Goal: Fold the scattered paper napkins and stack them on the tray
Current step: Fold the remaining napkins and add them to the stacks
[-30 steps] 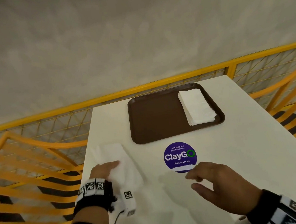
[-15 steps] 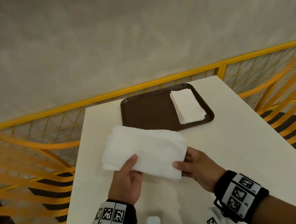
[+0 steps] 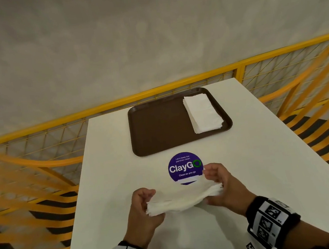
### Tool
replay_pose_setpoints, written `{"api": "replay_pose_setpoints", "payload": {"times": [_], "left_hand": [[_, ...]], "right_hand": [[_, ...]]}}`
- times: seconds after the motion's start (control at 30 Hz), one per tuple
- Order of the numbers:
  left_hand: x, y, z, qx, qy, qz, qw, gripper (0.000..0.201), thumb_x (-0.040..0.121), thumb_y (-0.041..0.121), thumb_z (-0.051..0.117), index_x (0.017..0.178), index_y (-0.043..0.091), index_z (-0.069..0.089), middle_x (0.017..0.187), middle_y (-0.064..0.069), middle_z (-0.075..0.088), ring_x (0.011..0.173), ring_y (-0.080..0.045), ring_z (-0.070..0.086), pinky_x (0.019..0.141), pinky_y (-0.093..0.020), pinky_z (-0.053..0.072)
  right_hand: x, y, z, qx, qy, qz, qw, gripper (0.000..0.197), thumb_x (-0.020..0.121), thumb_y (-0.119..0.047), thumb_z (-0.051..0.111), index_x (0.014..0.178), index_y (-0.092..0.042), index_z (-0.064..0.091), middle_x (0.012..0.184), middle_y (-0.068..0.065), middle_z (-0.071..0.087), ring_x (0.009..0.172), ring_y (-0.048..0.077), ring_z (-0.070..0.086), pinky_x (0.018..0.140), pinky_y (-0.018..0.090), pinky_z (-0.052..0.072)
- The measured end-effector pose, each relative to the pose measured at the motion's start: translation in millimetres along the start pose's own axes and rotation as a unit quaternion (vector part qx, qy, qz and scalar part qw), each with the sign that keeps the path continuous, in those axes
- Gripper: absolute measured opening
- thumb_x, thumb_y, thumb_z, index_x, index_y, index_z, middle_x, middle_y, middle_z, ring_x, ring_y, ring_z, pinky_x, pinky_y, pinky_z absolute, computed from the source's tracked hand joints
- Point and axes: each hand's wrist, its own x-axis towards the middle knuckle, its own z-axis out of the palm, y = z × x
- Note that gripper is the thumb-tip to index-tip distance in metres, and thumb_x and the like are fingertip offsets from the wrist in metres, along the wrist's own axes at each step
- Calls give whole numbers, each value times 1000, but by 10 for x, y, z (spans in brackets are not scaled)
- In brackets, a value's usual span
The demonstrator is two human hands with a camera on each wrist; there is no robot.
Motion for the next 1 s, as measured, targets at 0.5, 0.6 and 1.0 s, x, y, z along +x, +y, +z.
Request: {"api": "replay_pose_setpoints", "payload": {"times": [0.5,0.6,1.0], "left_hand": [[170,111,162,-95,38,25,994,69,46,-9,53,104,27,49,109,-4,58,84,-18,56,55,-20,49],[176,126,202,-78,11,15,997,73,46,-9,54,109,27,48,110,-4,58,84,-18,57,56,-20,48],[200,185,196,-40,19,26,999,61,50,-3,52,103,27,50,98,-4,61,82,-14,60,63,-21,49]], "right_hand": [[123,-86,36,53,82,-1,995,60,64,2,70,107,-35,52,107,-6,60,86,1,59,70,16,51],[125,-87,53,50,71,4,996,63,62,0,72,110,-34,52,110,-8,60,95,-2,58,78,18,51],[124,-129,57,0,81,-2,997,38,71,1,68,96,-26,57,89,-6,65,70,-3,60,59,9,45]]}}
